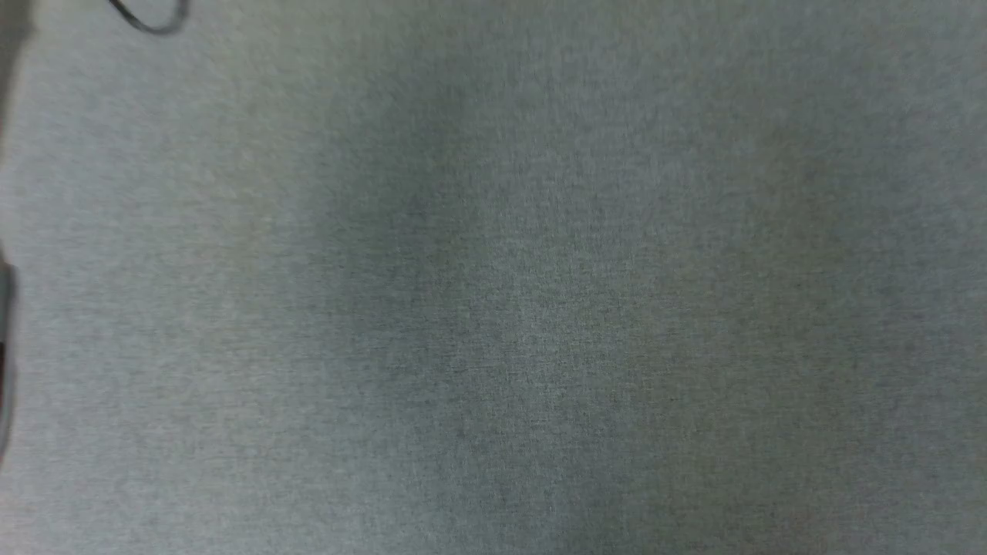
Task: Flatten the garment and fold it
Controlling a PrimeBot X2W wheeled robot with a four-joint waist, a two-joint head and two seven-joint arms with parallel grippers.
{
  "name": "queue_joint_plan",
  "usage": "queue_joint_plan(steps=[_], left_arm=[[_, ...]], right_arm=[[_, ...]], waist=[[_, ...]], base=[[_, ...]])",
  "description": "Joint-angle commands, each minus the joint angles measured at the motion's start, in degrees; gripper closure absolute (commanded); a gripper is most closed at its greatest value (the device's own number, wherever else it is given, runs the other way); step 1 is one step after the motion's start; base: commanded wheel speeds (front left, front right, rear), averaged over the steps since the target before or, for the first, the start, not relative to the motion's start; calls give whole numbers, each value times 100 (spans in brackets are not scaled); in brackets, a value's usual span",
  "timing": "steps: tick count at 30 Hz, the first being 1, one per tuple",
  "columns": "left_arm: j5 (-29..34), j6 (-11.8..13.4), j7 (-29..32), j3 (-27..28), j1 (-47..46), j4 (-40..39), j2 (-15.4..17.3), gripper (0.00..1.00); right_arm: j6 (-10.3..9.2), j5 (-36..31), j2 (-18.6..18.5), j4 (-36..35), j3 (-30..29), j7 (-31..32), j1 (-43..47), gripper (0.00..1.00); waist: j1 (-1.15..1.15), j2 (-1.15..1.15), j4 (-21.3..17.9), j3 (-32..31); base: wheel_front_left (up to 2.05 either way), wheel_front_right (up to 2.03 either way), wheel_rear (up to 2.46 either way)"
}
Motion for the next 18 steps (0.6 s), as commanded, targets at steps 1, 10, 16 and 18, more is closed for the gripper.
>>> queue_joint_plan(steps=[1, 10, 16, 18], left_arm=[[29, 49, -79, 66, -77, 48, 55, 100], [38, 32, -641, -53, 796, 266, 197, 100], [-134, 178, -1039, -209, 2477, 187, 337, 100], [-209, 263, -1148, -252, 3157, 56, 379, 100]], right_arm=[[-6, -30, 67, 53, 49, -64, -100, 100], [-6, -148, 180, 539, 824, -739, 311, 100], [-6, -55, 76, 572, 1409, -1212, 1515, 100], [-6, 1, 44, 507, 1557, -1321, 2024, 100]], waist=[[-3, 0, -147, 654], [-3, 0, -115, 772], [-3, 0, -104, 310], [-3, 0, -113, 57]], base=[[0, 0, 0], [0, 0, 0], [0, 0, 0], [0, 0, 0]])
